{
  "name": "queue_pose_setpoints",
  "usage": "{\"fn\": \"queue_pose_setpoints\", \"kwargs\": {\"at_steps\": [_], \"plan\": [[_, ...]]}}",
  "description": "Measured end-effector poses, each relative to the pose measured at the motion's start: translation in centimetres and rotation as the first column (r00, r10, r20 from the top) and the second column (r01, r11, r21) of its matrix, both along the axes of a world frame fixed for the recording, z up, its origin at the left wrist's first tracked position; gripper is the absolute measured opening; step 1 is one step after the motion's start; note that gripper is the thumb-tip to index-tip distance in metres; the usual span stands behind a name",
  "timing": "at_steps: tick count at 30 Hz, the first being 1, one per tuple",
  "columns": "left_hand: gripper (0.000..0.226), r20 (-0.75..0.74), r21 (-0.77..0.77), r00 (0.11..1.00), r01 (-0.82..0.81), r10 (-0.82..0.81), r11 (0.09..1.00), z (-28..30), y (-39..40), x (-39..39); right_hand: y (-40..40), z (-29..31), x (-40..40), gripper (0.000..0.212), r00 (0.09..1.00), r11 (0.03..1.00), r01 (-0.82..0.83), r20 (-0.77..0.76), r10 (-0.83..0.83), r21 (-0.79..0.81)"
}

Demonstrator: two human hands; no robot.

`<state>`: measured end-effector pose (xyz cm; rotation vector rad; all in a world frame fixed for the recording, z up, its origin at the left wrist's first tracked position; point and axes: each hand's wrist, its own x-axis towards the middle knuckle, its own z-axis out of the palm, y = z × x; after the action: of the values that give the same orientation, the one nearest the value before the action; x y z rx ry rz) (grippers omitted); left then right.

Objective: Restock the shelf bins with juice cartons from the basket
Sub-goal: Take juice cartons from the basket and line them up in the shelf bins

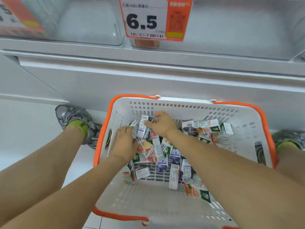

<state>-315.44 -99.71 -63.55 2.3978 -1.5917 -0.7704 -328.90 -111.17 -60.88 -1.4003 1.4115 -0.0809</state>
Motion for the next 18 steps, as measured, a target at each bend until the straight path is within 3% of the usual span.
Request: {"fn": "queue_pose_setpoints", "kwargs": {"at_steps": [5, 7, 10, 13, 16, 18], "plan": [[0.050, 0.021, -0.024, 0.997, 0.079, -0.079, 0.997, 0.3, -0.2, 0.7, 0.3, -1.1, 0.4, 0.028, 0.992, 0.993, 0.113, -0.045, -0.114, -0.020], [0.049, 0.016, -0.055, 0.994, 0.109, -0.109, 0.992, 0.7, 0.4, 0.5, 0.6, -0.5, 0.3, 0.042, 0.989, 0.989, 0.141, -0.041, -0.143, -0.037], [0.044, -0.021, -0.083, 0.994, 0.103, -0.105, 0.991, 1.6, 0.6, 0.1, 1.1, 0.5, -0.2, 0.044, 0.992, 0.990, 0.101, -0.071, -0.108, -0.101], [0.030, -0.105, -0.041, 0.994, 0.025, -0.029, 0.999, 2.6, 0.2, -0.7, 1.6, 1.6, -1.4, 0.029, 0.990, 0.987, 0.053, -0.122, -0.072, -0.151], [0.037, -0.180, 0.010, 0.979, -0.092, 0.093, 0.996, 3.6, -0.1, -1.7, 1.9, 2.7, -3.3, 0.057, 0.987, 0.990, 0.064, -0.138, -0.082, -0.127], [0.043, -0.186, 0.041, 0.971, -0.145, 0.150, 0.989, 4.1, -0.2, -2.1, 1.9, 3.4, -4.8, 0.053, 0.985, 0.994, 0.056, -0.159, -0.071, -0.098]]}}
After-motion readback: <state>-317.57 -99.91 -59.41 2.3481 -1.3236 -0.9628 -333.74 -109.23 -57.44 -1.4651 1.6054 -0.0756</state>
